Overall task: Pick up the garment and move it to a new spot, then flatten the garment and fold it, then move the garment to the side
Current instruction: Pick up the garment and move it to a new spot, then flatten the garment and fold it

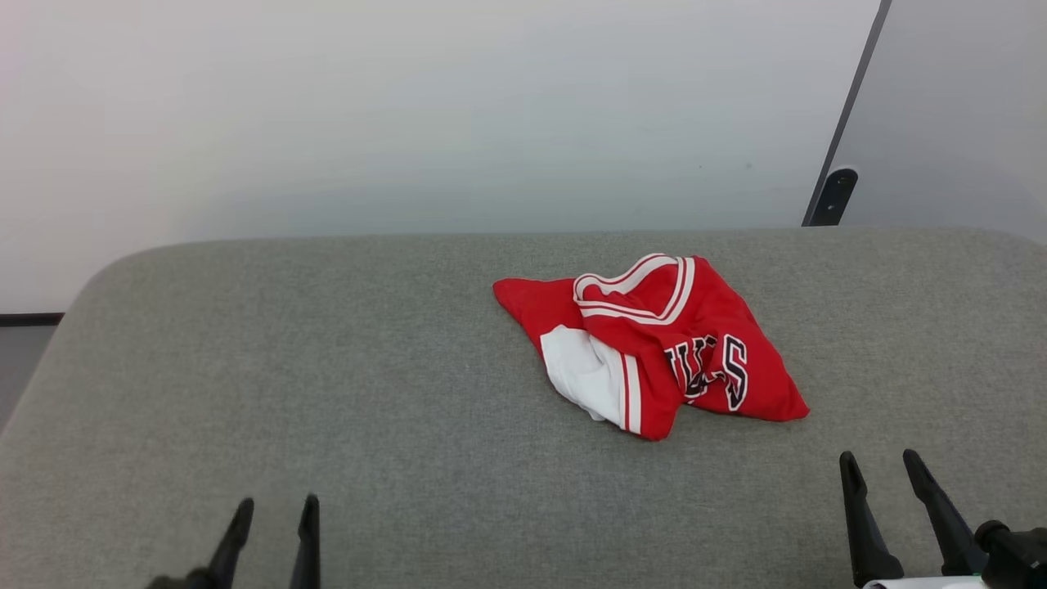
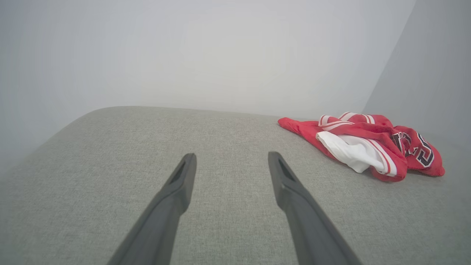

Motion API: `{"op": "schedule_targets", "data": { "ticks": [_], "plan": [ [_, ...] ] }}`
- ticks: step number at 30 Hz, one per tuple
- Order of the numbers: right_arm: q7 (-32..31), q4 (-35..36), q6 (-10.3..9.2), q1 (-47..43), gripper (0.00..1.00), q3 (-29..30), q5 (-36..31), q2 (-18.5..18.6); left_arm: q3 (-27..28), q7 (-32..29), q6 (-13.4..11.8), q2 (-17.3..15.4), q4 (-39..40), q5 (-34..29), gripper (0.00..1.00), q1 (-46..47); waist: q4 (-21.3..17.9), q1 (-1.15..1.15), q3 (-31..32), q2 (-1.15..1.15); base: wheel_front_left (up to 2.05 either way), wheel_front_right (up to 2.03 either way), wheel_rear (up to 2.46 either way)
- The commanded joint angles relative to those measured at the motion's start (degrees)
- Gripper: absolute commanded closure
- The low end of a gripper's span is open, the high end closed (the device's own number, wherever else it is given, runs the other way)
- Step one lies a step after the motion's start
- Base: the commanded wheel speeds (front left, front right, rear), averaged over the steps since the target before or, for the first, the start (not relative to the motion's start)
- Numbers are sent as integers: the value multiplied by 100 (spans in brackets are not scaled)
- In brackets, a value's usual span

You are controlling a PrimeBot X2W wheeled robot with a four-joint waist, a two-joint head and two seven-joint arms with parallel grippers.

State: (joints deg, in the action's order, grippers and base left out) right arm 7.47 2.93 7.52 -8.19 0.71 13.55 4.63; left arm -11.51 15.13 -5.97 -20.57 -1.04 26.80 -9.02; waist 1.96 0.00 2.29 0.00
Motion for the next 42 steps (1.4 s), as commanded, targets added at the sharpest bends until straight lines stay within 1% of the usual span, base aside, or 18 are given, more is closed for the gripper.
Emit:
{"op": "schedule_targets", "data": {
  "ticks": [1,7,8,15,23,34,37,39,42],
  "plan": [
    [-19,-19,-6,-18,0,16,63,-33,97,1,64,123,6,-141,0,-157,2,0,8,0,0,0,0],
    [20,-151,-6,-81,0,-9,89,-55,283,2,283,424,-114,-428,0,-286,13,0,6,0,0,0,0],
    [20,-151,-6,-81,0,-9,89,-55,283,2,283,424,-114,-428,0,-286,13,0,6,0,0,0,0],
    [43,-162,-6,-35,0,-44,85,-65,485,2,498,637,-157,-640,0,-322,5,0,-7,0,0,0,0],
    [46,-163,-6,-13,0,-68,71,-72,671,2,653,799,-189,-810,0,-345,18,0,-17,0,0,0,0],
    [55,-178,-6,3,0,-95,75,-89,800,2,760,943,-200,-929,0,-377,23,0,-35,0,0,0,0],
    [-32,-196,-6,21,0,-141,56,-90,775,2,795,1005,-213,-979,0,-332,74,0,-61,0,0,0,0],
    [-150,-223,-6,62,0,-228,12,-28,766,2,799,1050,-222,-980,0,-287,134,0,-90,0,0,0,0],
    [-392,-254,-6,335,0,-509,-128,174,752,2,816,1133,-229,-984,0,-226,252,0,-162,0,0,0,0]
  ]
}}
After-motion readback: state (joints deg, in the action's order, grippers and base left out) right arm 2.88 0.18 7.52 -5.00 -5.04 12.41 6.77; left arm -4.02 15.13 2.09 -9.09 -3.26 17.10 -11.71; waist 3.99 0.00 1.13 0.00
